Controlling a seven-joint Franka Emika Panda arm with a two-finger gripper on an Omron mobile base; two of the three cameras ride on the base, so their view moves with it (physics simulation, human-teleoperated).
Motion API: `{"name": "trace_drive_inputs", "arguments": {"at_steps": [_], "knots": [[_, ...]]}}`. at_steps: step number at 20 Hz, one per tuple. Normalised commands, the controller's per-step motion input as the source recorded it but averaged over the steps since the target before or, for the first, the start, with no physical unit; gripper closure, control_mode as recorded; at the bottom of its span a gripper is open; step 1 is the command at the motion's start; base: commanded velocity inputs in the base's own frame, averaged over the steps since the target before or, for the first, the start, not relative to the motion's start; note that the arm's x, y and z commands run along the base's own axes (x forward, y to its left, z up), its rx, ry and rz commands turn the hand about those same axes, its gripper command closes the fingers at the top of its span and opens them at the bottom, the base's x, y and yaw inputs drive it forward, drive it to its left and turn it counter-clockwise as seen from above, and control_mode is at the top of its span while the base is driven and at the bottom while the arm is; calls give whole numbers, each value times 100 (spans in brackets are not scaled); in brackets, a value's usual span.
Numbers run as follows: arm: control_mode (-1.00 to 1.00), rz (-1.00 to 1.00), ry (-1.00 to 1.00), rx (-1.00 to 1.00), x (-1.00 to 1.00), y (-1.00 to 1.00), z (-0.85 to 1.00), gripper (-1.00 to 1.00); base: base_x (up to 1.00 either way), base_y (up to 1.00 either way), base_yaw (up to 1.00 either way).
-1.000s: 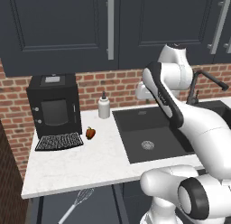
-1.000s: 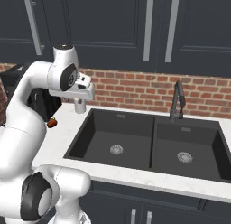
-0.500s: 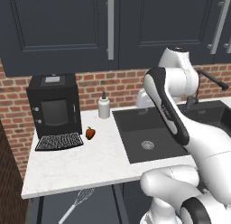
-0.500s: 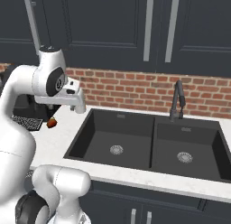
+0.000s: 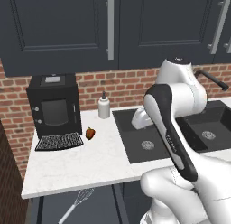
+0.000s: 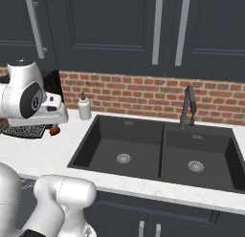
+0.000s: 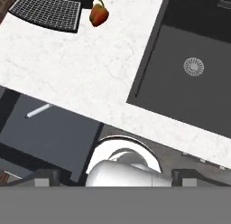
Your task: Pick the whisk from the drawer and place it on the counter.
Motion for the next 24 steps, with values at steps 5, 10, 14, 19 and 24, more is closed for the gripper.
{"name": "trace_drive_inputs", "arguments": {"at_steps": [5, 10, 14, 19, 24], "knots": [[-100, 19, 0, -8, -85, 34, 0, -100, 0, 0, 0], [-100, 20, 0, -10, -77, 31, -2, -100, 0, 0, 0], [-100, 21, 0, -9, -70, 20, -6, -100, 0, 0, 0], [-100, 23, 0, -11, -75, 31, -16, -100, 0, 0, 0], [-100, 28, 0, -11, -81, 35, -26, -100, 0, 0, 0]]}}
